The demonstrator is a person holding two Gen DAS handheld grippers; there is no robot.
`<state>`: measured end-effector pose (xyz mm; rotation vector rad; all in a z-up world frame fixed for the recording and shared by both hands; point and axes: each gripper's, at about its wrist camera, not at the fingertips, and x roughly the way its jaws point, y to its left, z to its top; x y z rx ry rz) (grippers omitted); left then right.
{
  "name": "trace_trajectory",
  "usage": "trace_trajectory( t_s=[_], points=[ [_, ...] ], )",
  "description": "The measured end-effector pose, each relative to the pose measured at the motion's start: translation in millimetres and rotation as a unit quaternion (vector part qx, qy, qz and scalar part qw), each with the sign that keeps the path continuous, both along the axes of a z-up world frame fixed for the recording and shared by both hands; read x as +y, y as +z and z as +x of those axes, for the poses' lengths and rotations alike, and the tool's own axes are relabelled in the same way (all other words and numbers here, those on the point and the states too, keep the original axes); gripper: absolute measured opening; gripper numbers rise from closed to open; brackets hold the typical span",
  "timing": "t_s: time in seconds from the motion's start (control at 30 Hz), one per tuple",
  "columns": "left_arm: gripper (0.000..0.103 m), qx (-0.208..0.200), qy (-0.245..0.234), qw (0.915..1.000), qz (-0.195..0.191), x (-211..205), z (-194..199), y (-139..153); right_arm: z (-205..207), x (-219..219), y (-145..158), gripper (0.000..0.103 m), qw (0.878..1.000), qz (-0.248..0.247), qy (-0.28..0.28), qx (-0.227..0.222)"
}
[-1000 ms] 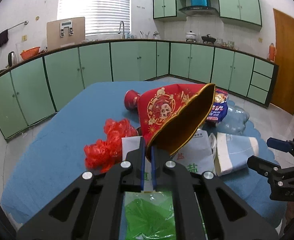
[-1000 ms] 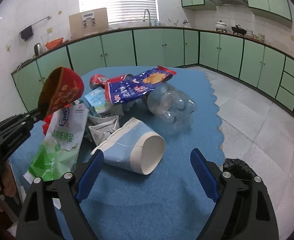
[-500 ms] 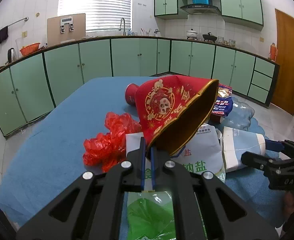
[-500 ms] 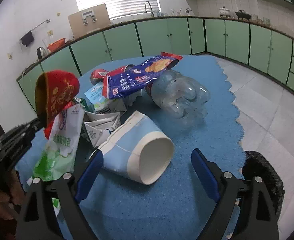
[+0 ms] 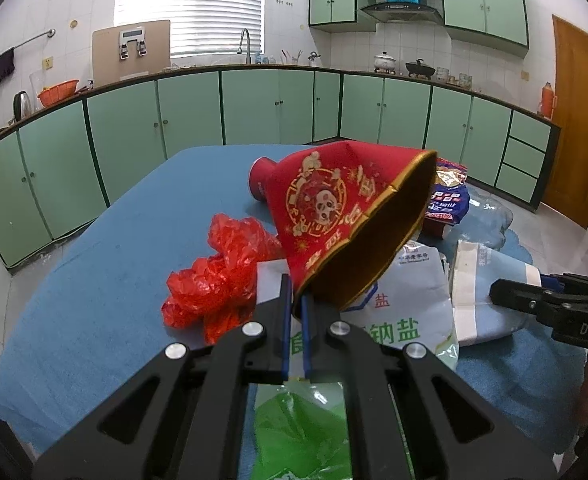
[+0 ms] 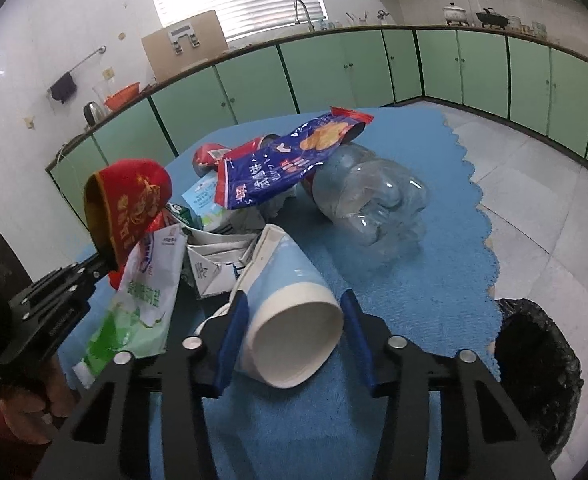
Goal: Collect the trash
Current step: 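Grasp the white paper cup with the right tool while the left tool holds the hat, then drop the paper cup and hat into the bin by opening both tools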
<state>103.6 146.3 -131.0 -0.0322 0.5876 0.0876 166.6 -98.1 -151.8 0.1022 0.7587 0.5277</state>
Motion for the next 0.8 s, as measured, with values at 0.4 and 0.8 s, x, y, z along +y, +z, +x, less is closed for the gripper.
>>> trace_trajectory(
  t_s=[0.4, 0.8],
  points=[
    [0.003, -0.035, -0.022, 0.9991, -0.006, -14.8, -3.0, 27.9, -16.6, -19.0, 35.0, 0.045, 0.997, -0.012, -0.03, -0.063],
    [0.003, -0.089, -0.11, 0.9898, -0.011, -73.4, -2.7, 65.3, -37.1, -75.3, 81.6, 0.045, 0.987, -0.025, -0.103, -0.122]
  ],
)
